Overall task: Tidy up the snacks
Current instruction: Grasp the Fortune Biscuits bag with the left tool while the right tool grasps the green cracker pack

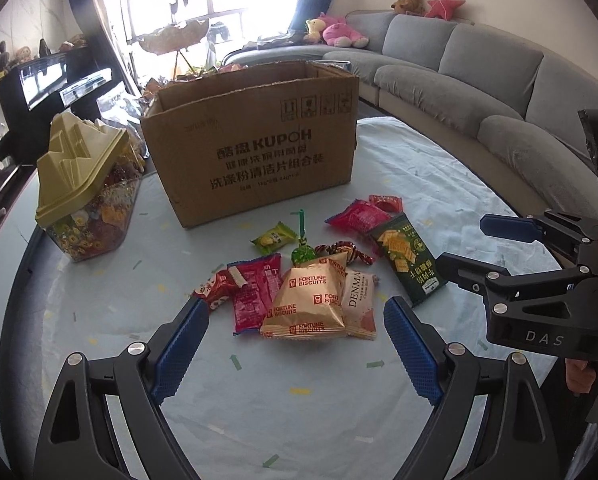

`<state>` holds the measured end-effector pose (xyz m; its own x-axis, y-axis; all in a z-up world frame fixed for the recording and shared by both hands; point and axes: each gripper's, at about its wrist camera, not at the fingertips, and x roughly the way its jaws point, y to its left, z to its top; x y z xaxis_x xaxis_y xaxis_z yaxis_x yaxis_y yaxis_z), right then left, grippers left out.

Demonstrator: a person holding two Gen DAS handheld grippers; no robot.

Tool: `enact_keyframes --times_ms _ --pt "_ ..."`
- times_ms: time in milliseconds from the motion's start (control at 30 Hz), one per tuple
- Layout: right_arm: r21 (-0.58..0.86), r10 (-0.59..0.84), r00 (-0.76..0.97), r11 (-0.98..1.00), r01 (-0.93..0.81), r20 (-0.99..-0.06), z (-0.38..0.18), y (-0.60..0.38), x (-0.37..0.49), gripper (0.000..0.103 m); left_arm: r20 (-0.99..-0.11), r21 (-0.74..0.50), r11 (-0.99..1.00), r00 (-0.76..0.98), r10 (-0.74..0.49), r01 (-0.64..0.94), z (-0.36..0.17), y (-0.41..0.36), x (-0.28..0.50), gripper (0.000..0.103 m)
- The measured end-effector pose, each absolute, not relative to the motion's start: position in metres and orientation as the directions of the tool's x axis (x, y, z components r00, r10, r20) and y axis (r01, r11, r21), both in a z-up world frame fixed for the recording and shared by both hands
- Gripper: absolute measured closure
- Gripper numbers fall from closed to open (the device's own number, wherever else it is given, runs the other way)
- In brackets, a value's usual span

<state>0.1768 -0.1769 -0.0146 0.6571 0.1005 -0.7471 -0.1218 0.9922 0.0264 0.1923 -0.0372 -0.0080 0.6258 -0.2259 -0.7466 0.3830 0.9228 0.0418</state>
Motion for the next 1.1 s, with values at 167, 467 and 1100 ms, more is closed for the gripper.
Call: enact_keyframes --times_ms 167,467,1100 --pt "0.032 0.098 0.628 0.993 -0.116 -0.772 -0.029 -0.177 0.182 0.033 -0.763 0.016 0.920 0.600 -0.242 0.391 -0.019 -0.038 0.203 0.019" --pt "0.063 0.105 0.582 0.994 -0.092 -0.806 -0.050 -0.179 0.201 0.033 -0.790 -0.043 0.913 0.545 -0.279 0.405 -0.037 -0.039 0.224 0.029" --pt "0.077 0.099 0.545 0.995 -0.064 -0.832 -0.074 -0.179 0.232 0.033 -0.812 -0.122 0.900 0.479 -0.333 0.419 -0.057 -0.045 0.246 0.048"
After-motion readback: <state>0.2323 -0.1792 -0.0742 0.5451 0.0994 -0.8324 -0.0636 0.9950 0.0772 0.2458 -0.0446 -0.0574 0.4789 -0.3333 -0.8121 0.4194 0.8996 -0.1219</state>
